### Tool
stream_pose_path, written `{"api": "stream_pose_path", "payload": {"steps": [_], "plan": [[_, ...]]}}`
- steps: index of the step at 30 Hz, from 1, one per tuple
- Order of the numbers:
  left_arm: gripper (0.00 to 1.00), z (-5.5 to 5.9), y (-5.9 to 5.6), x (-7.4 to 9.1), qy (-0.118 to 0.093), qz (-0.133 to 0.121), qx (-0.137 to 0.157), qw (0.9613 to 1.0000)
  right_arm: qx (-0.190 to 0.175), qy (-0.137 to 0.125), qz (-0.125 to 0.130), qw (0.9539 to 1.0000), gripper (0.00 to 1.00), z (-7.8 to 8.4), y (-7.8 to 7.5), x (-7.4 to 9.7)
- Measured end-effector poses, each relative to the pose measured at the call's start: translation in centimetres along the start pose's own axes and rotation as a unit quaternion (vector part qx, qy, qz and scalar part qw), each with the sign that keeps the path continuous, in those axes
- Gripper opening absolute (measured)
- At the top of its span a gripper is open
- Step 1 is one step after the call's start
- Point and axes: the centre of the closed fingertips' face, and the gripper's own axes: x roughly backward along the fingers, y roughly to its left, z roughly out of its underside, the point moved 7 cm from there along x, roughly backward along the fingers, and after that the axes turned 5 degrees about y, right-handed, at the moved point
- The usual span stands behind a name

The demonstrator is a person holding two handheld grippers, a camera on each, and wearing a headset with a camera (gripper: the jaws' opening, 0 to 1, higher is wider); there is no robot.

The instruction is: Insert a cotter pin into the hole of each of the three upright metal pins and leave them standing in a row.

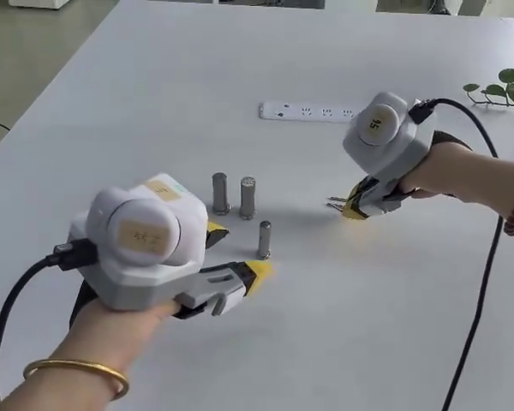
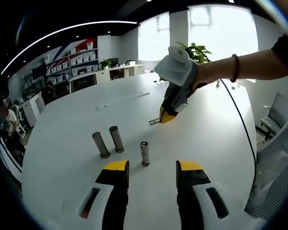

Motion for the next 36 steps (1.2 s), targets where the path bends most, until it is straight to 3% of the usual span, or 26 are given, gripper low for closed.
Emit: {"api": "stream_pose_path", "payload": {"steps": [4, 10, 18, 20, 22, 29, 32, 36], "plan": [[0.38, -0.7, 0.1, 0.2, -0.001, 0.003, -0.005, 1.0000, 0.021, -0.009, 0.004, 0.9997, 0.00, -0.2, 0.4, 0.3], [0.37, -1.7, -0.2, 0.3, -0.006, 0.013, -0.007, 0.9999, 0.059, -0.036, 0.013, 0.9975, 0.00, -0.6, 3.4, 3.0], [0.31, -1.8, -1.4, 0.1, 0.003, 0.042, 0.022, 0.9989, 0.116, -0.094, 0.002, 0.9888, 0.00, -1.5, 7.1, 5.3], [0.28, -1.7, -2.0, 0.0, 0.015, 0.063, 0.054, 0.9964, 0.127, -0.101, 0.002, 0.9867, 0.00, -1.7, 7.9, 5.7], [0.27, -1.9, -2.4, -0.1, 0.006, 0.081, 0.083, 0.9933, 0.137, -0.110, 0.003, 0.9844, 0.00, -1.8, 8.4, 5.9], [0.24, -2.2, -3.0, -0.4, 0.005, 0.099, 0.103, 0.9897, 0.171, -0.140, 0.001, 0.9753, 0.00, -2.2, 10.1, 6.6], [0.21, -2.2, -3.4, -0.6, 0.012, 0.115, 0.136, 0.9839, 0.179, -0.151, -0.003, 0.9722, 0.00, -2.4, 10.7, 6.8], [0.19, -2.1, -3.4, -0.8, 0.016, 0.119, 0.156, 0.9804, 0.208, -0.158, -0.002, 0.9654, 0.00, -2.9, 11.7, 7.0]]}}
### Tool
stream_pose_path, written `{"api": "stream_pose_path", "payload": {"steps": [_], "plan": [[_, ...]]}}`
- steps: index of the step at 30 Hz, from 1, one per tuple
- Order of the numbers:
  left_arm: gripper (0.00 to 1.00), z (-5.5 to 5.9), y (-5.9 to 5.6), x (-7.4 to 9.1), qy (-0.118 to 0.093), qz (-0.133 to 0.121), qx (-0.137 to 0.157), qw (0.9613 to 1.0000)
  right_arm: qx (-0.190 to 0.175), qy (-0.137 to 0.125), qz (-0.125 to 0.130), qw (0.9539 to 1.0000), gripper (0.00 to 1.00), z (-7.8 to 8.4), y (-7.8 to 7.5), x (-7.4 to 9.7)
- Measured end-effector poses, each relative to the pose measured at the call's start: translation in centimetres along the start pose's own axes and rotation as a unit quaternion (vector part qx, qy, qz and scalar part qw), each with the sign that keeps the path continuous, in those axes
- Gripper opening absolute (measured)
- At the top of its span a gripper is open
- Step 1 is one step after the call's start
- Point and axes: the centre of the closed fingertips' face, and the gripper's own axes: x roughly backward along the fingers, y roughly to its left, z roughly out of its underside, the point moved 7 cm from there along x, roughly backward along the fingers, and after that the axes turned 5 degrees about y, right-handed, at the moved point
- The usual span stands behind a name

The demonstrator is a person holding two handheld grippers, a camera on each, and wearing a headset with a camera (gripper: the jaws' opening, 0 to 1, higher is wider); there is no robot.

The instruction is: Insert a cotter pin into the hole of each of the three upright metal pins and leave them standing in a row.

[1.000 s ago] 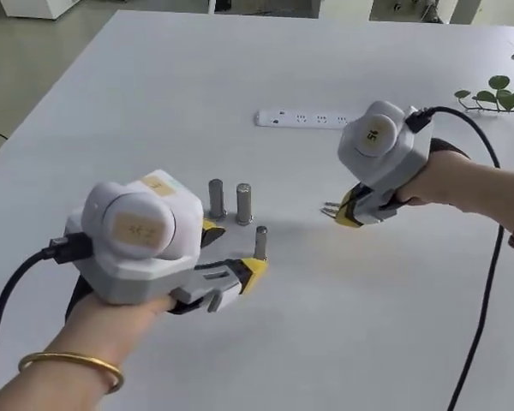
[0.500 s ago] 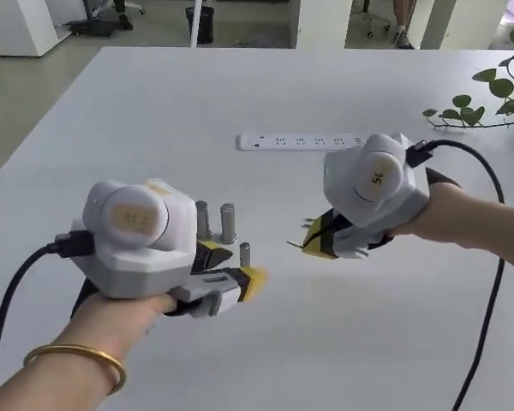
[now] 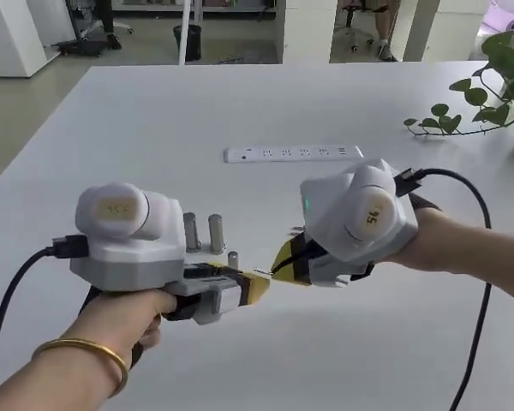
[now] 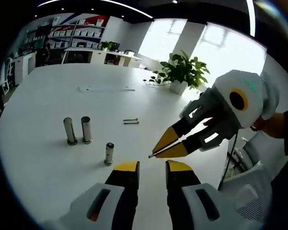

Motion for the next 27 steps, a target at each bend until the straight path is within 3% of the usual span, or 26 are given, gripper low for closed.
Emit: {"api": "stream_pose_path", "payload": {"steps": [6, 27], "plan": [[0.12, 0.4, -0.2, -0.1, 0.012, 0.006, 0.020, 0.9997, 0.015, -0.008, -0.004, 0.9999, 0.00, -0.6, 0.4, -0.2], [0.01, 1.0, 0.0, 0.1, 0.012, 0.029, 0.082, 0.9961, 0.047, -0.009, -0.012, 0.9988, 0.00, -1.4, 1.3, -0.3]]}}
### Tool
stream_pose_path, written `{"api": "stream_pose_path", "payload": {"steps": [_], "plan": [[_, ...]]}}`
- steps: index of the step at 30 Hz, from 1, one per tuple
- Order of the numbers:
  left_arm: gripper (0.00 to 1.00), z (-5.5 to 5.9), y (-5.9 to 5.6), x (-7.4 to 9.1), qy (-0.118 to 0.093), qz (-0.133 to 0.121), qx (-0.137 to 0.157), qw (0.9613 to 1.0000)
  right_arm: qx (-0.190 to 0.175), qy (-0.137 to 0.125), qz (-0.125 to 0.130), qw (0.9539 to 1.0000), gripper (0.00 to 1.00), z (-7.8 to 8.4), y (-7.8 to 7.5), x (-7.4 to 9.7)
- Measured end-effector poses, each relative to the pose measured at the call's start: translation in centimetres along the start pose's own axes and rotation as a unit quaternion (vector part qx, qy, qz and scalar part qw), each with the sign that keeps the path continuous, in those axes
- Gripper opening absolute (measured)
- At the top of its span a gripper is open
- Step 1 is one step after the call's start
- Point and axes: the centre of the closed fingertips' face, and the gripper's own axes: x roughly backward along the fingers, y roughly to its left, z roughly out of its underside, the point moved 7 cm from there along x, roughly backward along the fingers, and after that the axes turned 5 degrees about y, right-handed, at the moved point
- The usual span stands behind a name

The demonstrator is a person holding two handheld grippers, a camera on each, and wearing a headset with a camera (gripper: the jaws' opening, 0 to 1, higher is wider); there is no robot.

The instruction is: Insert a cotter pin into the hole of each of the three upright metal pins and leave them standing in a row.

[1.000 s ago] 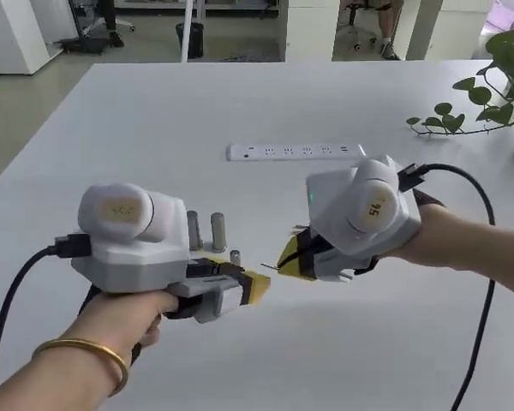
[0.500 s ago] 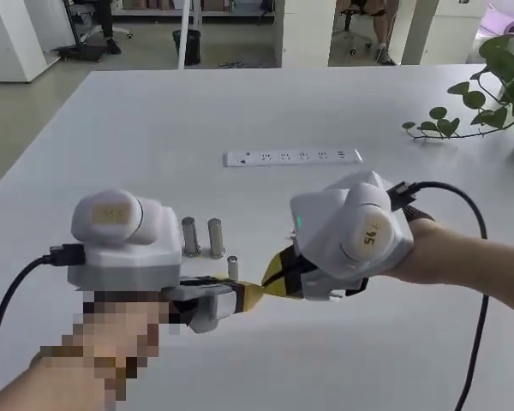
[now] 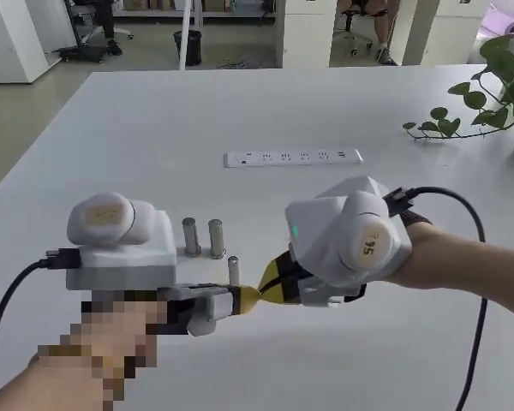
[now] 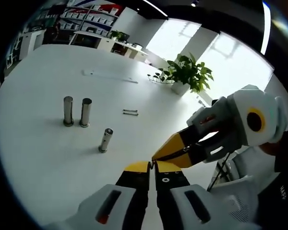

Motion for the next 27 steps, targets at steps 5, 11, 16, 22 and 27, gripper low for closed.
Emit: {"api": "stream_pose_path", "payload": {"steps": [5, 11, 16, 22, 27], "plan": [[0.01, -0.03, 0.04, 0.04, -0.001, 0.002, -0.005, 1.0000, -0.001, -0.001, -0.001, 1.0000, 0.00, -0.05, -0.01, -0.01], [0.00, -0.04, 0.08, 0.05, -0.005, -0.004, -0.040, 0.9992, 0.001, -0.001, 0.003, 1.0000, 0.00, -0.09, -0.04, -0.10], [0.00, -0.28, 0.05, 0.20, -0.009, -0.001, -0.051, 0.9986, -0.014, -0.010, 0.009, 0.9998, 0.00, -0.12, -0.21, 0.05], [0.00, -0.32, 0.03, 0.24, -0.008, 0.000, -0.064, 0.9979, -0.029, -0.009, 0.012, 0.9995, 0.00, 0.06, -0.23, 0.04], [0.00, -0.42, -0.25, 0.35, -0.010, 0.008, -0.083, 0.9964, -0.052, -0.013, 0.008, 0.9985, 0.00, 0.43, -0.32, -0.02]]}}
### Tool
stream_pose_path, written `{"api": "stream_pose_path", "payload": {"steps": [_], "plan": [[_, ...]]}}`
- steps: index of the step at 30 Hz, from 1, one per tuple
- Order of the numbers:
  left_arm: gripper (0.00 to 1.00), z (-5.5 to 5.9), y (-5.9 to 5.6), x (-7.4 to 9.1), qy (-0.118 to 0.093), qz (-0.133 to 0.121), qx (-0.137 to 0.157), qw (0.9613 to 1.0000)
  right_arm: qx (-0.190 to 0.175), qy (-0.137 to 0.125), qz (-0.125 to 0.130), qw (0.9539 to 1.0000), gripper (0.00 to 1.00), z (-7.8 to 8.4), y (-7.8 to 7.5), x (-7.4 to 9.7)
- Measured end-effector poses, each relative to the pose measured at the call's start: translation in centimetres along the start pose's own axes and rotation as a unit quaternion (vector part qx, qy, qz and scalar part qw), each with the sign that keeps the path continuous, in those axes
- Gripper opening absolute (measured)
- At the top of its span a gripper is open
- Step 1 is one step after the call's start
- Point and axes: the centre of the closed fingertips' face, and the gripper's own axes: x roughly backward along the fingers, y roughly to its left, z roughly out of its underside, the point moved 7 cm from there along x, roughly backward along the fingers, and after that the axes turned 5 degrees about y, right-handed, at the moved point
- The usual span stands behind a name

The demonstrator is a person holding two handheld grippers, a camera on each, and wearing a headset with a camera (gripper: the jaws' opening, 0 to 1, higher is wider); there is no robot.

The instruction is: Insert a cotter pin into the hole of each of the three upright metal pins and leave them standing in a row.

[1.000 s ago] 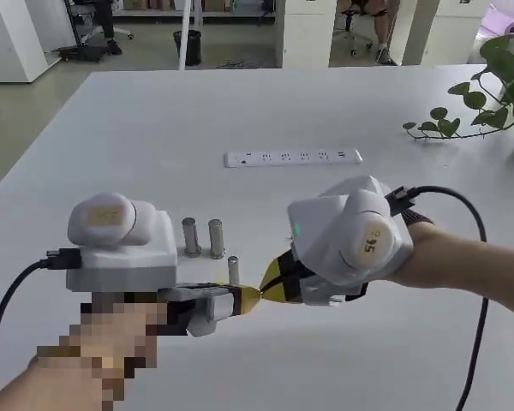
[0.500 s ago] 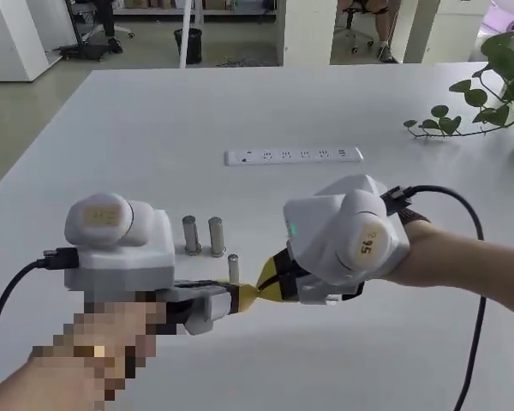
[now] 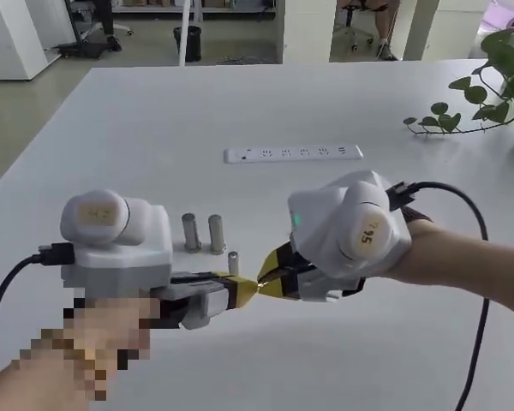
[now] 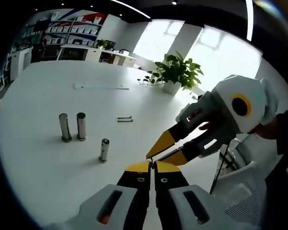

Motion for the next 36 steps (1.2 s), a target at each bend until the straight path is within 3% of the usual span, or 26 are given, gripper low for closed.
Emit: {"api": "stream_pose_path", "payload": {"steps": [5, 7, 10, 14, 16, 18, 21, 22, 24, 26, 30, 34, 36], "plan": [[0.00, 0.2, 0.1, 0.0, 0.012, -0.007, -0.031, 0.9994, -0.042, -0.011, -0.013, 0.9990, 0.04, 0.4, -0.1, 0.1], [0.00, 0.3, 0.2, 0.0, 0.017, -0.011, -0.052, 0.9985, -0.077, -0.021, -0.025, 0.9965, 0.06, 0.6, -0.1, 0.2], [0.00, 0.6, 0.4, 0.1, 0.026, -0.016, -0.077, 0.9966, -0.127, -0.027, -0.044, 0.9906, 0.09, 1.1, -0.1, 0.3], [0.00, 0.8, 0.6, 0.1, 0.029, -0.018, -0.109, 0.9934, -0.205, -0.049, -0.083, 0.9740, 0.10, 1.2, 0.2, 0.7], [0.00, 0.8, 0.5, 0.1, 0.032, -0.016, -0.141, 0.9894, -0.231, -0.059, -0.096, 0.9664, 0.10, 1.3, 0.2, 0.8], [0.00, 0.8, 0.3, 0.1, 0.032, -0.015, -0.173, 0.9842, -0.241, -0.065, -0.104, 0.9627, 0.11, 1.5, 0.1, 1.0], [0.00, 0.7, 0.2, 0.0, 0.037, -0.011, -0.205, 0.9779, -0.250, -0.070, -0.112, 0.9592, 0.11, 1.6, 0.0, 1.2], [0.00, 0.7, 0.1, -0.1, 0.035, -0.008, -0.206, 0.9779, -0.253, -0.070, -0.112, 0.9583, 0.12, 1.7, 0.1, 1.2], [0.00, 0.7, 0.0, -0.2, 0.037, -0.002, -0.222, 0.9742, -0.257, -0.071, -0.116, 0.9568, 0.12, 1.9, 0.1, 1.3], [0.00, 0.8, 0.0, -0.3, 0.045, -0.003, -0.250, 0.9673, -0.266, -0.072, -0.123, 0.9533, 0.12, 2.2, 0.2, 1.3], [0.00, 1.0, -0.4, -0.4, 0.045, 0.012, -0.271, 0.9615, -0.270, -0.073, -0.143, 0.9495, 0.12, 2.6, 0.7, 1.4], [0.00, 1.5, -0.9, -0.4, 0.055, 0.029, -0.313, 0.9476, -0.269, -0.076, -0.167, 0.9453, 0.11, 2.8, 1.2, 1.5], [0.00, 1.7, -1.2, -0.4, 0.057, 0.035, -0.322, 0.9443, -0.266, -0.080, -0.183, 0.9429, 0.10, 2.8, 1.6, 1.6]]}}
